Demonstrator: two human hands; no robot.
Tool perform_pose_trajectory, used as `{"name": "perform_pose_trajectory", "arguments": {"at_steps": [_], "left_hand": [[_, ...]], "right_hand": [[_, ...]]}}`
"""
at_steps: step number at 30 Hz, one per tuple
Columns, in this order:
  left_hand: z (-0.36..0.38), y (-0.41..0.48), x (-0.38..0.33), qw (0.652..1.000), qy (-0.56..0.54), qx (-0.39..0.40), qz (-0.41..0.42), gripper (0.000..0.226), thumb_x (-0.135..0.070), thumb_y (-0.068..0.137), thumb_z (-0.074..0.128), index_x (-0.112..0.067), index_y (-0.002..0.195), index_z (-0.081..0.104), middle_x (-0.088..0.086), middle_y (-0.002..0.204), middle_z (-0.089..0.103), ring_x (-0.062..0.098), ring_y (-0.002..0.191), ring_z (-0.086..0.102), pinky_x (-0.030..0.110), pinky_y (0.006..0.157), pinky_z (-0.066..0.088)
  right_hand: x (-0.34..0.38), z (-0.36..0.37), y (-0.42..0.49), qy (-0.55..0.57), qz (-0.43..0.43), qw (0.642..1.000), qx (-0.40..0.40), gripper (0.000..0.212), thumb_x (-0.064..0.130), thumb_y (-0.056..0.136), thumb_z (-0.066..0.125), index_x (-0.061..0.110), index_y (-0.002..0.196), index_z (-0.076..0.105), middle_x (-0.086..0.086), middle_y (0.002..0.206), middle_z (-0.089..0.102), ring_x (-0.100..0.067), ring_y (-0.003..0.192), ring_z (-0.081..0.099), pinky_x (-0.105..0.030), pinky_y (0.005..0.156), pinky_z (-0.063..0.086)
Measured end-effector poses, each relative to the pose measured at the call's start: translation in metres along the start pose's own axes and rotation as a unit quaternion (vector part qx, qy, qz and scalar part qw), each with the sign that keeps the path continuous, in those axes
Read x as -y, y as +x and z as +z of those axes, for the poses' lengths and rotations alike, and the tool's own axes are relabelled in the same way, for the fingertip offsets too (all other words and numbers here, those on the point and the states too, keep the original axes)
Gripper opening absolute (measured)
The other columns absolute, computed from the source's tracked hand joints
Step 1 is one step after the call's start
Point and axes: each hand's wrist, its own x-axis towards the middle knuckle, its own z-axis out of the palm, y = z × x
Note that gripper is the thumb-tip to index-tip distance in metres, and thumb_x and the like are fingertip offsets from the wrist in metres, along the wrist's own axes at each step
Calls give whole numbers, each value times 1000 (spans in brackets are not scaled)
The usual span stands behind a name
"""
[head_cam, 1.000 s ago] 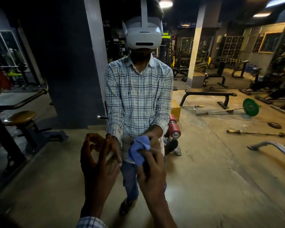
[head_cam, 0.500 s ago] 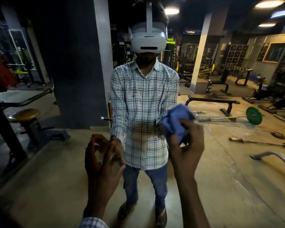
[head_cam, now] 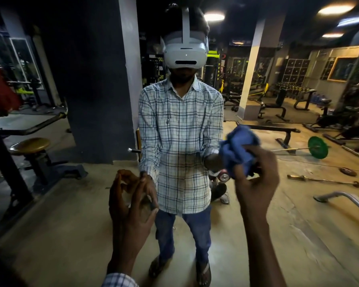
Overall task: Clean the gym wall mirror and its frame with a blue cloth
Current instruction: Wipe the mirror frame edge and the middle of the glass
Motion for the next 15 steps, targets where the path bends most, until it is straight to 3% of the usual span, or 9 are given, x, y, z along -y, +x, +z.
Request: {"name": "perform_pose_trajectory", "arguments": {"at_steps": [2, 3, 5, 6, 8, 9, 11, 13, 15], "left_hand": [[-1, 0, 0, 1000, -4, -7, 3, 96, -21, 60, 100, -13, 146, 58, 22, 166, 19, 43, 149, 30, 56, 113, 39], [0, -1, 1, 1000, -4, -8, 4, 96, -21, 60, 100, -13, 146, 58, 23, 166, 20, 43, 150, 29, 58, 113, 40], [0, -2, 2, 1000, -6, -11, 6, 97, -21, 59, 100, -12, 146, 57, 23, 166, 19, 40, 154, 24, 59, 114, 38], [1, -3, 4, 1000, -7, -14, 8, 98, -22, 59, 100, -12, 146, 57, 23, 167, 18, 37, 155, 20, 59, 114, 37], [3, -4, 6, 1000, -13, -14, 10, 98, -22, 59, 100, -12, 146, 57, 22, 168, 17, 35, 156, 17, 61, 114, 37], [2, -4, 6, 1000, -15, -13, 9, 97, -21, 60, 100, -13, 147, 57, 21, 168, 16, 34, 157, 15, 62, 114, 37], [0, -3, 7, 1000, -14, -13, 13, 95, -20, 62, 99, -12, 146, 58, 22, 168, 16, 34, 157, 14, 62, 114, 37], [-1, -2, 9, 1000, -8, -11, 15, 92, -19, 61, 99, -12, 144, 59, 25, 166, 19, 40, 154, 22, 65, 112, 39], [-1, -2, 12, 1000, -2, -3, 8, 93, -18, 61, 99, -14, 145, 59, 26, 165, 20, 47, 150, 28, 68, 108, 41]], "right_hand": [[-2, 2, -1, 69, 160, 966, -190, 33, 5, 88, 68, 12, 120, 64, 0, 118, 65, -3, 102, 60, -39, 83, 58], [2, 9, -4, 93, 210, 943, -240, 32, 8, 89, 67, 11, 121, 64, 1, 115, 66, -3, 99, 60, -44, 84, 56], [19, 27, -12, 100, 163, 963, -187, 30, 9, 90, 65, 15, 119, 62, 10, 110, 63, -1, 95, 60, -43, 77, 55], [25, 35, -18, 85, 89, 988, -93, 30, 9, 90, 66, 18, 118, 61, 13, 109, 60, -5, 97, 60, -43, 75, 55], [30, 42, -34, 30, -47, 994, 92, 26, 8, 90, 71, 16, 114, 66, 6, 115, 59, -17, 105, 61, -43, 77, 56], [26, 42, -38, 7, -68, 992, 108, 26, 8, 89, 72, 14, 114, 67, 1, 117, 59, -21, 106, 61, -42, 77, 57], [16, 39, -42, 14, 16, 1000, 0, 30, 7, 86, 71, 14, 115, 65, -1, 116, 60, -23, 102, 61, -49, 74, 56], [12, 38, -46, 72, 146, 976, -142, 33, 4, 85, 66, 17, 115, 62, 2, 112, 60, -24, 98, 61, -53, 72, 53], [19, 48, -60, 63, 130, 981, -129, 34, 0, 86, 66, 15, 116, 60, 2, 112, 57, -22, 99, 59, -50, 77, 53]]}}
